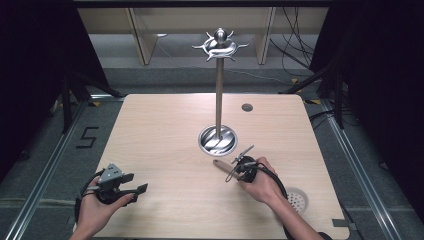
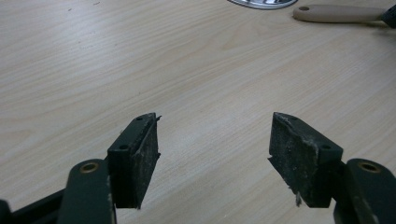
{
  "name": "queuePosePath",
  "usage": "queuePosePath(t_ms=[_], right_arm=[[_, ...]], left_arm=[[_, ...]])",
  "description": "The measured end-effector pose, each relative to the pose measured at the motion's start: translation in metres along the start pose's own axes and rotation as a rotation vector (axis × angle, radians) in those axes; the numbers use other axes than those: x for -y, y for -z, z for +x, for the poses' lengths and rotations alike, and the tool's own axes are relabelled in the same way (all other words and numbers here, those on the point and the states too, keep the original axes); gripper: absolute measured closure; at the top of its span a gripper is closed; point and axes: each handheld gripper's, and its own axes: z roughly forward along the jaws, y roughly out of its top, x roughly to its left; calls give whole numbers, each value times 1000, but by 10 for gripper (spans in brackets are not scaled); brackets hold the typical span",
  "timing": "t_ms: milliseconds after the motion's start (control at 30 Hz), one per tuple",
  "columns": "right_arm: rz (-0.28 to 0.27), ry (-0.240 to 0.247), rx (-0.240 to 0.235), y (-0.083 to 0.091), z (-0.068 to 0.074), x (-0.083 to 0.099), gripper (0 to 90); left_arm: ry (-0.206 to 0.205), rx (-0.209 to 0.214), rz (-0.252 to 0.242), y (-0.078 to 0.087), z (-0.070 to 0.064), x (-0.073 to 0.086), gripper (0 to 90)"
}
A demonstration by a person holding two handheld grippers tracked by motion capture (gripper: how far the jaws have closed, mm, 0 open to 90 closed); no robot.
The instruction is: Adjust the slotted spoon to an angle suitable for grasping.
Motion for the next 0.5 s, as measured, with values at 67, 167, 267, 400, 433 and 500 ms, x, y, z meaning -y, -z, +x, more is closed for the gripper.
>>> queuePosePath(t_ms=[67,167,267,400,433,500], right_arm=[[-20,29,2,4,1,-1,870],[-47,67,-10,9,1,-3,779],[-56,68,-3,13,-1,-3,699],[-98,43,8,18,-5,-3,636],[-98,43,8,18,-5,-3,636],[-103,21,3,23,-8,-1,611]], left_arm=[[14,-7,6,0,-2,-1,320],[5,-9,14,0,-1,-1,320],[8,-2,8,0,0,-1,320],[11,2,9,0,0,-1,320],[11,2,9,0,0,-1,320],[17,2,7,0,-1,-1,320]])
